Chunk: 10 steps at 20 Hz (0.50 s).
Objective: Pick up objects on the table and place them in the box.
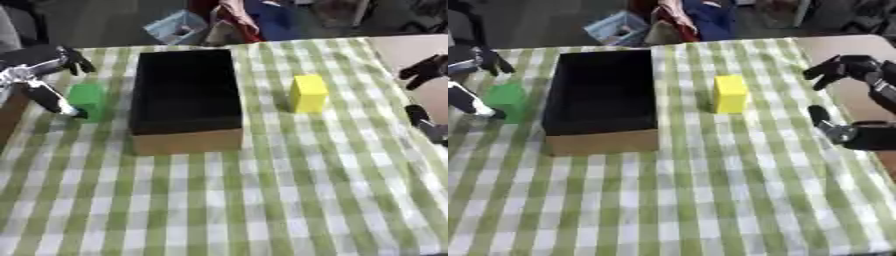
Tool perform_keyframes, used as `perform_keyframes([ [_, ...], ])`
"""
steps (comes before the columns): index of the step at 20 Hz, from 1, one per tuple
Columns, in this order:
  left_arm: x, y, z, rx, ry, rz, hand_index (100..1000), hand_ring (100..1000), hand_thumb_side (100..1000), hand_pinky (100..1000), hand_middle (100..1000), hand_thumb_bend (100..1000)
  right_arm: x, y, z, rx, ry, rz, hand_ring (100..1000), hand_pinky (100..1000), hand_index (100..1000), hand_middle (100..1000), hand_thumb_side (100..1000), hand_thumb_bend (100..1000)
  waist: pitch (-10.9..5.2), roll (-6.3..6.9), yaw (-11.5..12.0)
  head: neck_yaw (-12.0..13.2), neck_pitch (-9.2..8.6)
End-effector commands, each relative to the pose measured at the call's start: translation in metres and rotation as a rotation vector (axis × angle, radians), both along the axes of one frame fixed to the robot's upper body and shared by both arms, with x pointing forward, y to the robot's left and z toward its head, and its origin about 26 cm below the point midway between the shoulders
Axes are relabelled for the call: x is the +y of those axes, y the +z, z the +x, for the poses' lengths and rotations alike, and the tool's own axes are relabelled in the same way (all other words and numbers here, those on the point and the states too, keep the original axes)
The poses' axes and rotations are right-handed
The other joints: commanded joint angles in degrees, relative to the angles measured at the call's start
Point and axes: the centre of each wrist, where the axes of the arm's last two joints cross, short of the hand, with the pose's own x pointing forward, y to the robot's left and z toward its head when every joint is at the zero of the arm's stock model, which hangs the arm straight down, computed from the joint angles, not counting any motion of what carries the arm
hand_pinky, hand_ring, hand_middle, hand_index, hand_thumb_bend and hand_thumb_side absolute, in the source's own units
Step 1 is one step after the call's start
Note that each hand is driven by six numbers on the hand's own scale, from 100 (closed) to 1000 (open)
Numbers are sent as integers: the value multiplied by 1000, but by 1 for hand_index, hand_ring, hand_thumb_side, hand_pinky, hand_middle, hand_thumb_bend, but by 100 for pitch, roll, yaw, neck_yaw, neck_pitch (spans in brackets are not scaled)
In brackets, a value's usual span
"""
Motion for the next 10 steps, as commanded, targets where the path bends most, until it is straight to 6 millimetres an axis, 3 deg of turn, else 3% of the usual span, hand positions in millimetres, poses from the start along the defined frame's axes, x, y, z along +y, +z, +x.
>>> perform_keyframes([
  [1, 7, 11, -1, -36, 31, 10, 822, 698, 245, 768, 711, 667, -2, 9, 0, -21, -1, -7, 675, 747, 848, 729, 218, 112, -63, 6, -32, 119, -80],
  [7, 10, 1, -1, -21, 49, 7, 805, 658, 230, 746, 670, 638, -2, 8, 0, -18, -1, -2, 674, 746, 847, 728, 224, 103, -12, 3, -90, 216, -114],
  [10, 10, -2, -2, -12, 51, 9, 776, 579, 208, 701, 583, 608, -2, 8, 0, -16, -4, 0, 674, 746, 847, 728, 225, 102, -12, 2, -95, 226, -110],
])
